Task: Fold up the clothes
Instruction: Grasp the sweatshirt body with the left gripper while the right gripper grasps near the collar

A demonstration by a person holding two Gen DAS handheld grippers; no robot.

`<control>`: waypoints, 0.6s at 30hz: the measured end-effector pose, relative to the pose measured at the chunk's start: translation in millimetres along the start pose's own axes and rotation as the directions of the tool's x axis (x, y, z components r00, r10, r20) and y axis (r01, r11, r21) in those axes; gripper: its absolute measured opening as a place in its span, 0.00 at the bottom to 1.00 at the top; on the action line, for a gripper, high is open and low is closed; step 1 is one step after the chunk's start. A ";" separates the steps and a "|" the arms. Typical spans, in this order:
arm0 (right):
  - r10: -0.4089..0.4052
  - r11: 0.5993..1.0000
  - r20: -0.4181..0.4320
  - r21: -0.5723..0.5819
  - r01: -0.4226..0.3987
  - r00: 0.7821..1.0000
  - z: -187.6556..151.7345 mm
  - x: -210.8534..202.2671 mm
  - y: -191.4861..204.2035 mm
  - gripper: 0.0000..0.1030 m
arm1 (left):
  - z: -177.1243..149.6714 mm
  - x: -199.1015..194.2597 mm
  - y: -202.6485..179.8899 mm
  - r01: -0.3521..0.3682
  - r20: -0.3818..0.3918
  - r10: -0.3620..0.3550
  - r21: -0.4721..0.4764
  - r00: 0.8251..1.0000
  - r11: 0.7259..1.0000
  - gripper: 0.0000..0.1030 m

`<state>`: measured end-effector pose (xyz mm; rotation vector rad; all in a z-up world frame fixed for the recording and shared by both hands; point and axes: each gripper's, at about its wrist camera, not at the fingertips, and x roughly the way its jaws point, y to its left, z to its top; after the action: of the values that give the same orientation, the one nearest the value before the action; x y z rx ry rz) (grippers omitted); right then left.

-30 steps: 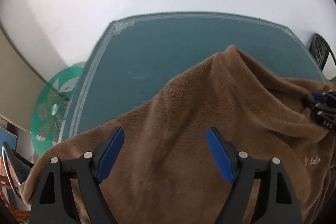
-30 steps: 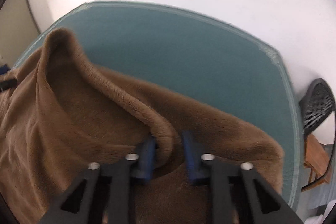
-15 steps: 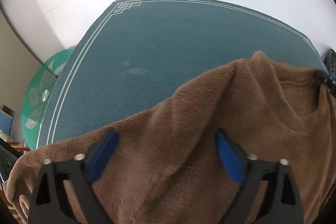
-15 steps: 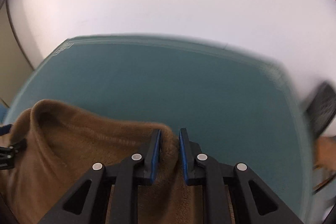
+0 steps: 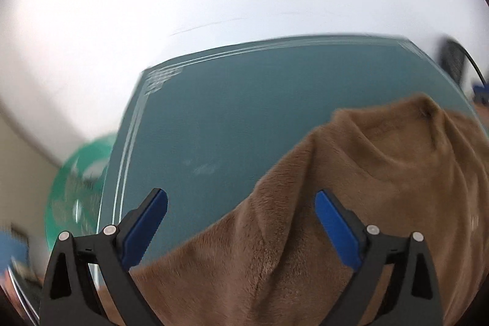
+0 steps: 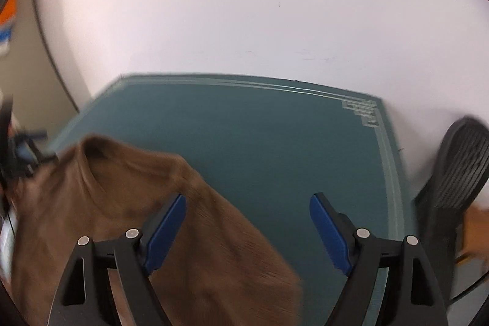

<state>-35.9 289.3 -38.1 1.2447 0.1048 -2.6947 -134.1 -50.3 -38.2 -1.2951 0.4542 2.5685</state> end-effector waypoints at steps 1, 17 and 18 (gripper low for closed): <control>0.008 1.000 -0.013 -0.013 -0.008 1.000 -5.3 -0.7 -4.7 0.82 | 0.0 2.8 -0.4 -0.009 0.002 0.009 0.046 1.000 0.999 0.96; 0.168 0.986 -0.157 0.017 -0.167 0.973 -48.4 27.1 -11.1 0.82 | 12.6 66.8 20.9 0.229 -0.118 -0.223 0.043 0.968 0.972 0.96; 0.156 0.988 -0.146 0.016 -0.155 0.977 -49.4 22.8 -10.5 0.82 | 13.8 67.9 20.0 0.246 -0.121 -0.239 0.046 0.963 0.968 0.96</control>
<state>-15.3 303.4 -87.7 1.3903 0.0185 -2.4718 -190.7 -59.4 -82.0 -1.3880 0.3659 2.2714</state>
